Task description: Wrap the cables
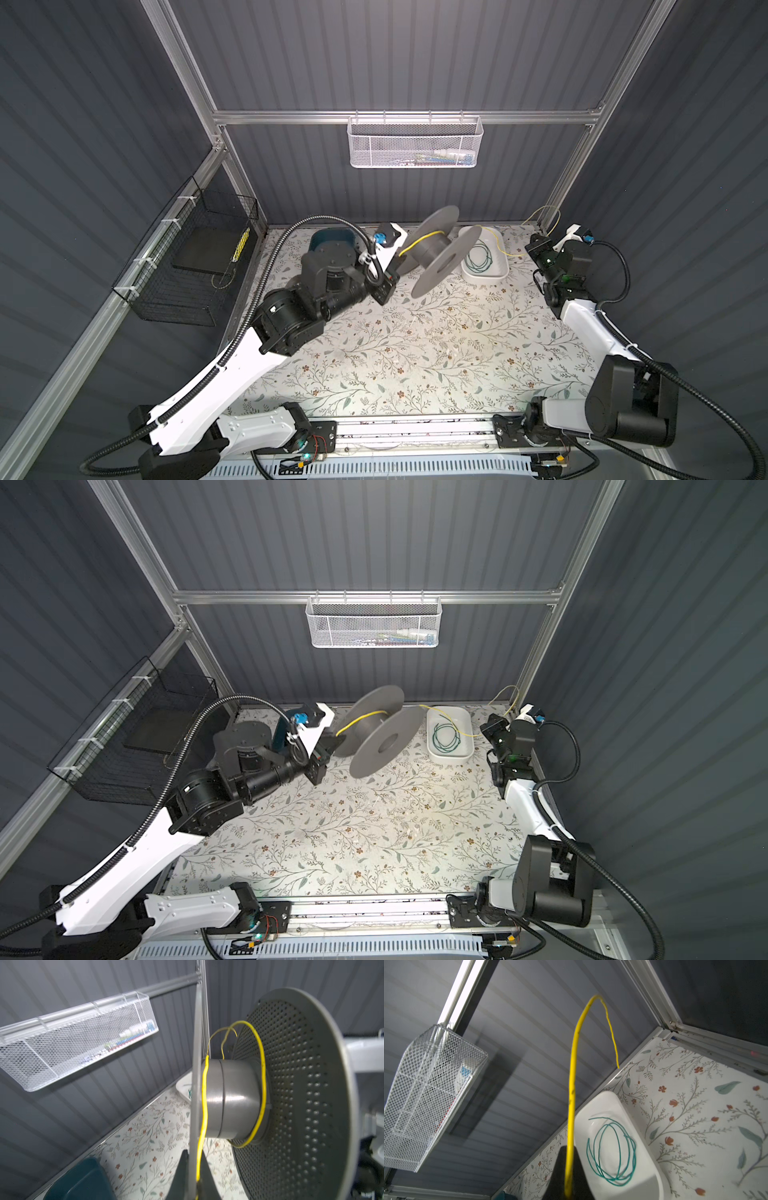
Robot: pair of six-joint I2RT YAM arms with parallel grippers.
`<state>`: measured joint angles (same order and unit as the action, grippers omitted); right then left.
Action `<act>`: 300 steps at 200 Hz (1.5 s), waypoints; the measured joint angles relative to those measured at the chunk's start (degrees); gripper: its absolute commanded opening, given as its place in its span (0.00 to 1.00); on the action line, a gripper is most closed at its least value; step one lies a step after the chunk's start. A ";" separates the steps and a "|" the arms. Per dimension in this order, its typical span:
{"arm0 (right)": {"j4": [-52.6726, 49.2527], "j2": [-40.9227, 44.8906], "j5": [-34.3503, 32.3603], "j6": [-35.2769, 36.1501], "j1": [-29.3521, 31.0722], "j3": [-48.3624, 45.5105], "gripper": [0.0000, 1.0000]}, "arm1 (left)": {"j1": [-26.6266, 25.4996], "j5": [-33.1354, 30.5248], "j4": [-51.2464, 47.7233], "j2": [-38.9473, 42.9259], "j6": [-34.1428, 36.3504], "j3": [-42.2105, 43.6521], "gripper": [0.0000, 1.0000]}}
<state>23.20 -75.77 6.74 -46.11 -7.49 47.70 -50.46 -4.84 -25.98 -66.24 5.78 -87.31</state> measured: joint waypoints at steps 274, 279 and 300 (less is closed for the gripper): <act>-20.41 20.44 -19.61 26.36 45.66 16.20 0.00 | -5.75 -46.18 42.10 -36.41 10.27 11.06 0.00; -21.55 19.34 -18.34 26.32 44.09 17.49 0.00 | -6.23 -46.18 41.70 -35.56 9.99 12.98 0.00; -25.53 15.10 -13.70 25.46 37.92 22.29 0.00 | -7.48 -46.16 40.33 -31.95 6.95 19.28 0.00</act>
<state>-2.33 -60.66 -6.96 -20.64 30.44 70.00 -57.93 -51.00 14.35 -98.19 12.73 -68.03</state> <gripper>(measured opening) 0.043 0.085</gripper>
